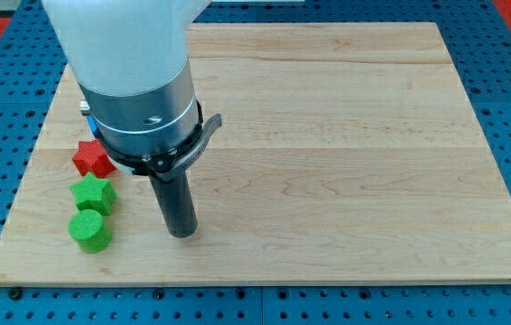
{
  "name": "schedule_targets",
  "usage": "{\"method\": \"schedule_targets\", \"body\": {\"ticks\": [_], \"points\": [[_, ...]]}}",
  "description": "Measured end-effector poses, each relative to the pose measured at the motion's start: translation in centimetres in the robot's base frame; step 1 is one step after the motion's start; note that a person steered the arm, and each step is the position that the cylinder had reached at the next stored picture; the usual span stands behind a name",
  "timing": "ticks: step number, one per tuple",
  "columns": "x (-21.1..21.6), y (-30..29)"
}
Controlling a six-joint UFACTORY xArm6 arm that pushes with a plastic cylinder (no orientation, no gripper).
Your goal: Move your arm to the bottom center
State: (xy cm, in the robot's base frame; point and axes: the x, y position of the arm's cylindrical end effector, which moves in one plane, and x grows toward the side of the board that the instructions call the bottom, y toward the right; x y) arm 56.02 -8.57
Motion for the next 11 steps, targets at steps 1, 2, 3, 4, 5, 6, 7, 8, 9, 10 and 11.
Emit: {"method": "schedule_targets", "body": {"ticks": [1, 2, 3, 4, 5, 6, 7, 8, 9, 10, 11], "points": [[0.0, 0.0], [0.1, -0.1], [0.1, -0.1], [0.1, -0.2], [0.1, -0.2], [0.1, -0.1], [-0.1, 0.1], [-0.2, 0.2], [-0.2, 0.9], [-0.1, 3.1], [0.5, 7.3]]}}
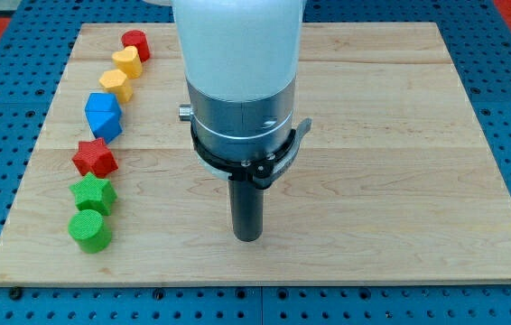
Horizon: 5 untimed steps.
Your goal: Move your arm to the bottom center
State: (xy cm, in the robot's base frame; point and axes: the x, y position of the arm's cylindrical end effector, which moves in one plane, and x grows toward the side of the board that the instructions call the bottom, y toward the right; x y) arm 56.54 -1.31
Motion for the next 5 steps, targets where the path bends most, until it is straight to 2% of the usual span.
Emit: {"method": "schedule_targets", "body": {"ticks": [2, 3, 4, 5], "points": [[-0.1, 1.9], [-1.1, 0.9], [5.1, -2.8], [5.1, -12.5]]}}
